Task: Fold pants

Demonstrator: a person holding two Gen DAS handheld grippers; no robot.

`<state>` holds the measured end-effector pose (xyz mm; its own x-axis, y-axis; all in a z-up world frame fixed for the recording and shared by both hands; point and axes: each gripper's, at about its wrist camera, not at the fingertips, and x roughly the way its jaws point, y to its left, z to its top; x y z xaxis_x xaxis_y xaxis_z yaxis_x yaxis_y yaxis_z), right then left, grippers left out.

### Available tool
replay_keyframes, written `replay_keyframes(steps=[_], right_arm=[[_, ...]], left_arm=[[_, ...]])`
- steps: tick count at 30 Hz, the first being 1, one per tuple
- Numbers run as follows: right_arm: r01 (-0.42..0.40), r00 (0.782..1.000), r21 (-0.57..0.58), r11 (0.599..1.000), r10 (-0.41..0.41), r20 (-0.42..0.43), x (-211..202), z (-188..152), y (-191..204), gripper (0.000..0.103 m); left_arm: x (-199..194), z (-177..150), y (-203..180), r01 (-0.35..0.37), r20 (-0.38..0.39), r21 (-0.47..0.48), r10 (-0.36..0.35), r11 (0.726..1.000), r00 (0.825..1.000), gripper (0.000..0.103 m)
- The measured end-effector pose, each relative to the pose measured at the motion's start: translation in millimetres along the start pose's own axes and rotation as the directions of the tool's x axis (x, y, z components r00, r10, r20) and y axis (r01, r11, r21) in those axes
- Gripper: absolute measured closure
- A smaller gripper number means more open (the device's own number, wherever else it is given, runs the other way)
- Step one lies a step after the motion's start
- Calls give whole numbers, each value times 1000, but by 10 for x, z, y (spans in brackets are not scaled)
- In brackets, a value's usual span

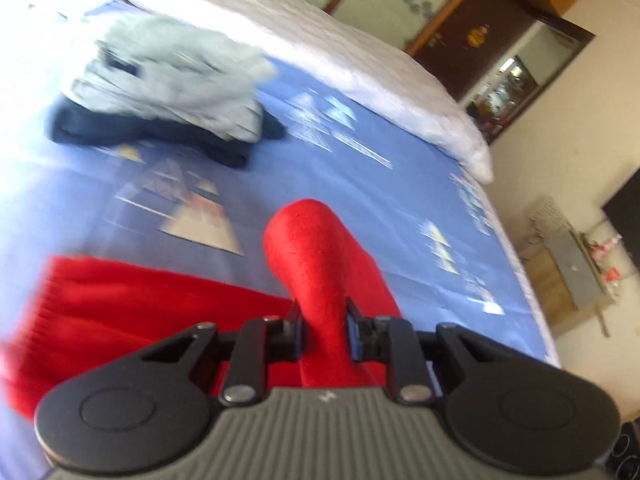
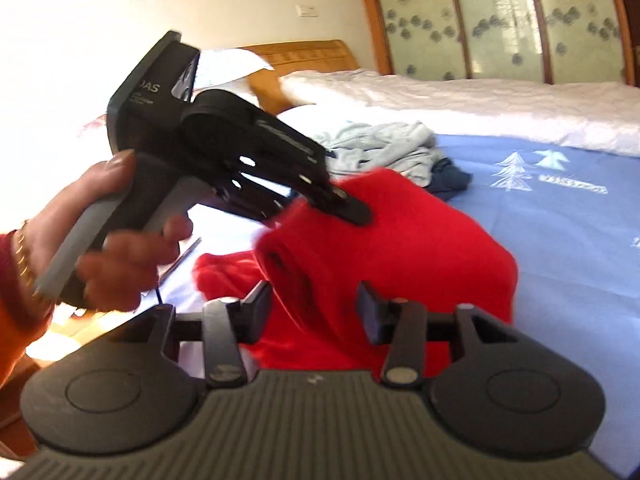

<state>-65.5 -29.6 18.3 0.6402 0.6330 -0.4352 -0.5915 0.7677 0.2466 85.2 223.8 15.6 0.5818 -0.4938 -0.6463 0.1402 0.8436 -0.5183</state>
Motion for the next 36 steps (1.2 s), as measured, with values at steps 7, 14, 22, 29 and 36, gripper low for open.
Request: replay_keyframes(steps=[7, 14, 22, 29, 36], right_arm=[[-20, 996, 30, 999, 23, -89, 96, -132, 31, 54], [-22, 991, 102, 995, 35, -128, 154, -213, -11, 54], [1, 987, 488, 873, 78, -142, 130, -383, -720, 50], [-50, 953, 816, 577, 273, -134, 631, -723, -1147, 40], [-111, 973, 527, 842, 201, -115, 643, 34, -825, 82]], left_arm=[[-337, 154, 687, -140, -39, -18, 139, 990, 990, 84], [-76, 66, 1284, -324, -99, -64, 317, 944, 943, 37], [-438, -61, 1285, -215, -4, -102, 215, 971, 977, 0], [25, -432, 1399, -178, -151, -170, 153, 969, 977, 8], [-315, -462, 1116, -71, 25, -219, 78, 973, 997, 45]])
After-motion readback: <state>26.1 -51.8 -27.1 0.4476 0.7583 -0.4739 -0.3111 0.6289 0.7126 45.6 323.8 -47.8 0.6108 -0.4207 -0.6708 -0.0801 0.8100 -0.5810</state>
